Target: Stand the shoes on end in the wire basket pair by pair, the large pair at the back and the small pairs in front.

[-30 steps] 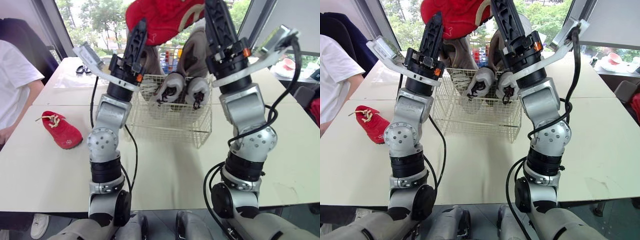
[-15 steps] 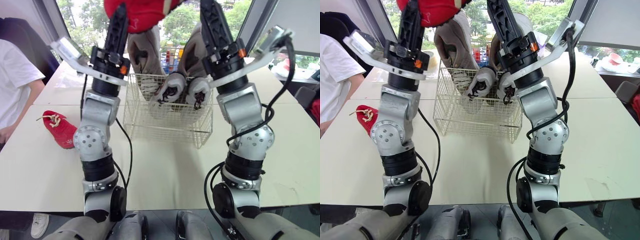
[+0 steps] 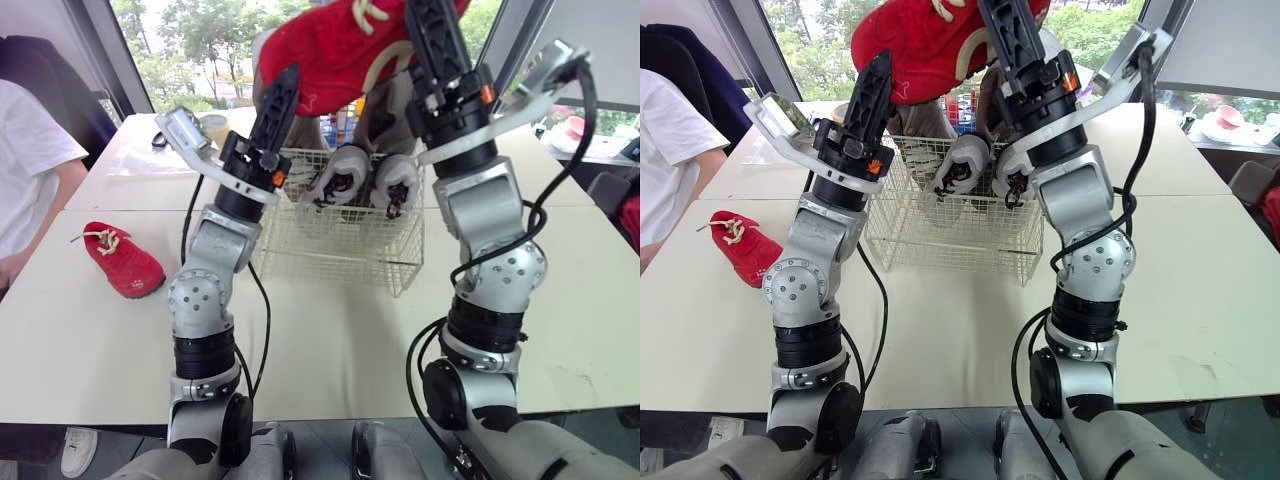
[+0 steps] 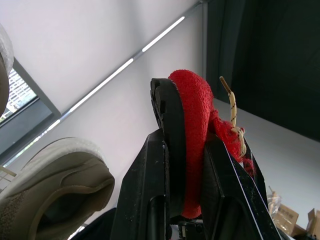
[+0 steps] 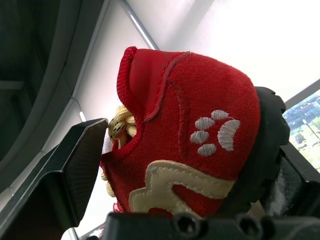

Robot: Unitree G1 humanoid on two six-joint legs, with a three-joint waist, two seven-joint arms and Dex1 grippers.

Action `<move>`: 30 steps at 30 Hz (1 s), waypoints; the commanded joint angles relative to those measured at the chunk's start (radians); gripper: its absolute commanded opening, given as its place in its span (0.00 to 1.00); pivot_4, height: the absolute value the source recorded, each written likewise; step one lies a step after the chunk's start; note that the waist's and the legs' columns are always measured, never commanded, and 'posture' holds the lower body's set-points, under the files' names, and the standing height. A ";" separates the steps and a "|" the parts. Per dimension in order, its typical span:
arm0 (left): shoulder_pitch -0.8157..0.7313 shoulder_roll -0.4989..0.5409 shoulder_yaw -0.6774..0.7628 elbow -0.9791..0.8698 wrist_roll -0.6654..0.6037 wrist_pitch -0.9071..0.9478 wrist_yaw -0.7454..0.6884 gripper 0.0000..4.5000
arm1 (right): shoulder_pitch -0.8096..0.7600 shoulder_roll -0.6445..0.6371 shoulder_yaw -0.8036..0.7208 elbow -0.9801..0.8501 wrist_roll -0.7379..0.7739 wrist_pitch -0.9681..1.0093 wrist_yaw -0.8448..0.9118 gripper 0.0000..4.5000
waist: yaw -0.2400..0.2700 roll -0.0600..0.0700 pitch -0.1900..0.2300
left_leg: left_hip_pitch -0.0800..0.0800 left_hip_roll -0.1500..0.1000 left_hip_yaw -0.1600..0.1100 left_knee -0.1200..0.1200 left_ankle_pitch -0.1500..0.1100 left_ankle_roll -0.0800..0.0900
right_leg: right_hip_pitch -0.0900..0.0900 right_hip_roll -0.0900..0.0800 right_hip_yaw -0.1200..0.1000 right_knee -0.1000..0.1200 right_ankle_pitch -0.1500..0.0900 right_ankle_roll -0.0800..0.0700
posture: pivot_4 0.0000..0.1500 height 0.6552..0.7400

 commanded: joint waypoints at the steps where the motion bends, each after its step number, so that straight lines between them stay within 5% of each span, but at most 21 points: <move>1: -0.003 0.010 -0.017 -0.029 0.014 0.012 -0.004 0.04 | -0.030 0.003 0.005 -0.036 0.026 -0.014 0.009 0.69 | 0.000 0.000 0.000 | 0.000 0.000 0.000 0.000 0.000 0.000 | 0.000 0.000 0.000 0.000 0.000 0.000 | 1.00 1.00; 4: 0.006 0.047 -0.036 -0.023 0.014 0.064 -0.008 0.04 | -0.027 -0.002 0.005 -0.044 0.035 -0.011 0.007 0.37 | -0.001 0.000 0.000 | -0.001 0.000 0.000 0.000 0.000 0.000 | -0.001 0.000 0.000 0.000 0.000 0.000 | 1.00 1.00; 5: 0.011 0.058 -0.041 -0.023 0.025 0.072 -0.007 0.15 | -0.029 -0.003 0.003 -0.045 0.037 -0.010 0.005 0.28 | -0.002 0.000 0.000 | -0.001 0.000 0.000 0.000 0.000 0.000 | -0.001 0.000 0.000 0.000 0.000 0.000 | 1.00 1.00; 13: 0.052 0.184 -0.026 -0.090 0.093 0.106 -0.008 0.99 | -0.067 -0.023 -0.032 -0.038 0.082 -0.017 -0.017 0.28 | -0.005 0.000 0.000 | -0.005 0.001 0.000 0.000 0.000 0.000 | -0.005 0.000 0.000 0.001 0.000 0.000 | 1.00 1.00; 18: 0.100 0.299 -0.028 -0.160 0.277 0.086 0.044 0.99 | -0.149 -0.089 -0.106 0.010 0.134 -0.024 -0.031 0.28 | -0.008 0.001 0.000 | -0.005 0.001 0.000 0.000 0.001 -0.002 | -0.006 0.000 0.000 0.001 0.000 0.000 | 1.00 1.00; 25: 0.259 0.452 -0.046 -0.321 0.444 0.131 0.085 0.99 | -0.092 -0.630 -0.083 0.076 0.066 0.238 0.365 0.28 | 0.005 0.001 0.001 | -0.007 0.001 0.001 0.000 -0.001 0.002 | -0.006 -0.001 0.000 -0.002 0.000 0.000 | 1.00 1.00; 30: 0.380 0.495 0.001 -0.403 0.363 0.197 0.072 0.99 | -0.084 -0.854 0.030 0.075 -0.050 0.325 0.646 0.28 | -0.004 0.002 0.001 | -0.006 0.003 0.003 -0.001 -0.002 0.003 | -0.008 -0.001 0.001 -0.001 0.000 0.000 | 1.00 1.00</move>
